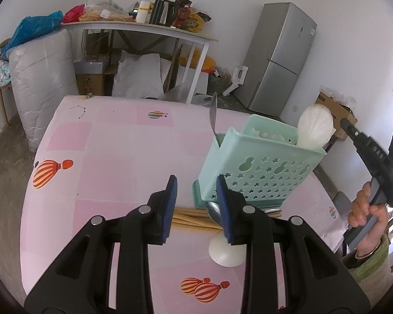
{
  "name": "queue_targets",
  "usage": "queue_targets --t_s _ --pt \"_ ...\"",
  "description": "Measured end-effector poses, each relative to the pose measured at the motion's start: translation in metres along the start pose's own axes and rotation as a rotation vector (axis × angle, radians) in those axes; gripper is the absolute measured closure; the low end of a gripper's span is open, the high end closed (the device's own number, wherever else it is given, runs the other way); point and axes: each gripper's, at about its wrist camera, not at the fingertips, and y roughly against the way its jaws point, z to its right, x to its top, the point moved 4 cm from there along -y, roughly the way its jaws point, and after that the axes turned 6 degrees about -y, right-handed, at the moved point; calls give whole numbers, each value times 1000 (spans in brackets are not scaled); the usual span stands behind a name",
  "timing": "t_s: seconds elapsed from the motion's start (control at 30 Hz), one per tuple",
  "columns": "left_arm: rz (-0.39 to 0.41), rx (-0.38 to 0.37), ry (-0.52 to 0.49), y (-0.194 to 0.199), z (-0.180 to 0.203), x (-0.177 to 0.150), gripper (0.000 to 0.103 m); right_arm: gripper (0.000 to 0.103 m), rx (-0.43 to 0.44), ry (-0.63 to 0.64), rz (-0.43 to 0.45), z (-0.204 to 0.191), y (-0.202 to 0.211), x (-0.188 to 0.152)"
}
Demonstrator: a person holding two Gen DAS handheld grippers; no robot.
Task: Organize utensils
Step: 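Lower the white ceramic spoon into the green holder and open the right gripper, then withdraw both tools from the holder back over the table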
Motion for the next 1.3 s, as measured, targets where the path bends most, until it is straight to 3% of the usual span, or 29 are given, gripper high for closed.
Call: queue_targets --t_s 0.03,0.1,0.33,0.63,0.8,0.9,1.0,1.07,1.17,1.2,1.3 --pt "1 -2 1 0 0 0 74 57 15 -50 3 7 1 5" --pt "1 -4 0 0 -1 0 74 41 51 -159 7 23 2 15" --pt "-5 -1 -1 0 -1 -2 72 40 74 -286 -7 42 4 18" --pt "-37 -2 -22 -2 6 -14 62 39 8 -203 -120 26 23 -25" --pt "-61 -7 -32 -5 10 -21 61 40 9 -54 -171 -3 19 -27" --pt "-63 -12 -33 -5 12 -22 61 40 45 88 -230 -29 4 -22" --pt "-61 -15 -32 -4 14 -22 61 40 9 266 -287 -52 -20 -24" --pt "-61 -14 -33 -4 14 -23 61 46 -17 341 -335 -59 -39 -25" --pt "-64 -11 -34 -3 13 -23 61 75 -52 398 -401 -61 -60 -27" --pt "-64 -10 -32 -2 13 -23 61 93 -57 406 -416 -60 -65 -28" --pt "-67 -7 -23 -2 10 -24 61 100 -85 398 -401 -57 -66 -24"
